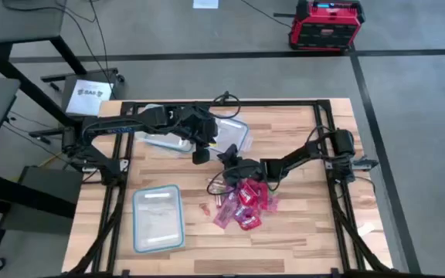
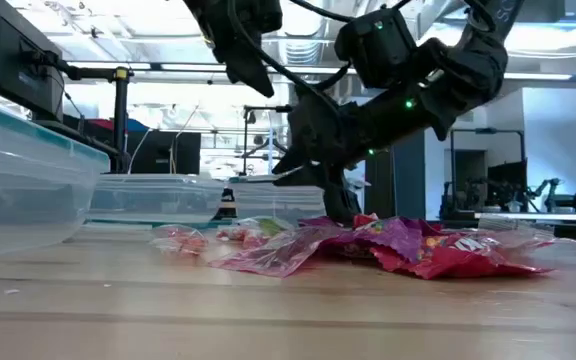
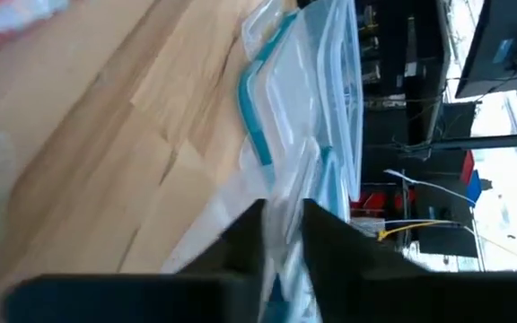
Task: Sort candy
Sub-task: Open the top right transparent bin
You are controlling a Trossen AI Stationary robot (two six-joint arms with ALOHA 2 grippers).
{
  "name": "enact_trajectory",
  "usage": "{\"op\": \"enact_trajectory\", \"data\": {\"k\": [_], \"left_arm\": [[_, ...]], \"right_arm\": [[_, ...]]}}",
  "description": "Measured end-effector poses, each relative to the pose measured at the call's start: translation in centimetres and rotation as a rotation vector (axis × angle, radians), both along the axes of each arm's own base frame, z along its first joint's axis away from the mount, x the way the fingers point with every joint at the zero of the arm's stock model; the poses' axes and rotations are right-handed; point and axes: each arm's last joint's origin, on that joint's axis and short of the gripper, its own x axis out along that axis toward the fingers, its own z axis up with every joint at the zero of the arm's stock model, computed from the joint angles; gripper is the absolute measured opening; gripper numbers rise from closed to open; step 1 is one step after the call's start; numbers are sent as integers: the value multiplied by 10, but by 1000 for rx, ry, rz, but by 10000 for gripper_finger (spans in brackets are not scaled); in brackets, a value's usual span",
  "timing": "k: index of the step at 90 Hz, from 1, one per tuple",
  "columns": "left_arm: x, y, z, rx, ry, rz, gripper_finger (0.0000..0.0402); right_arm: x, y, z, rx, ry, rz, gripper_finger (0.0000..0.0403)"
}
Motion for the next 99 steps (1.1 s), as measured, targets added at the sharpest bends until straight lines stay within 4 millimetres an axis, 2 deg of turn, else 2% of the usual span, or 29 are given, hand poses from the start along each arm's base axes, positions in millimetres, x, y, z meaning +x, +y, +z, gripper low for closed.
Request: {"op": "enact_trajectory", "data": {"k": [17, 29, 40, 57, 69, 74, 89, 99], "left_arm": [[0, 0, 0, -1, 5, 0, 0], [0, 0, 0, 0, 5, 0, 0], [-1, 0, -1, 10, 9, -9, 0], [-6, 2, 14, 144, -35, 60, 0], [-26, 3, 31, 284, -40, 165, 0], [-31, 4, 44, 341, -100, 212, 0], [-57, 3, 68, 395, -164, 288, 0], [-66, 1, 72, 381, -162, 299, 0]], "right_arm": [[7, 3, 18, 33, -68, -3, 11], [3, 5, 55, 94, -178, -10, 6], [-11, 4, 91, 205, -275, -44, 6], [-47, -1, 139, 205, -289, -134, 4], [-81, -12, 173, 243, -359, -266, 4], [-95, -17, 183, 265, -392, -321, 4], [-138, -31, 202, 426, -474, -446, 4], [-165, -37, 198, 601, -426, -506, 4]]}}
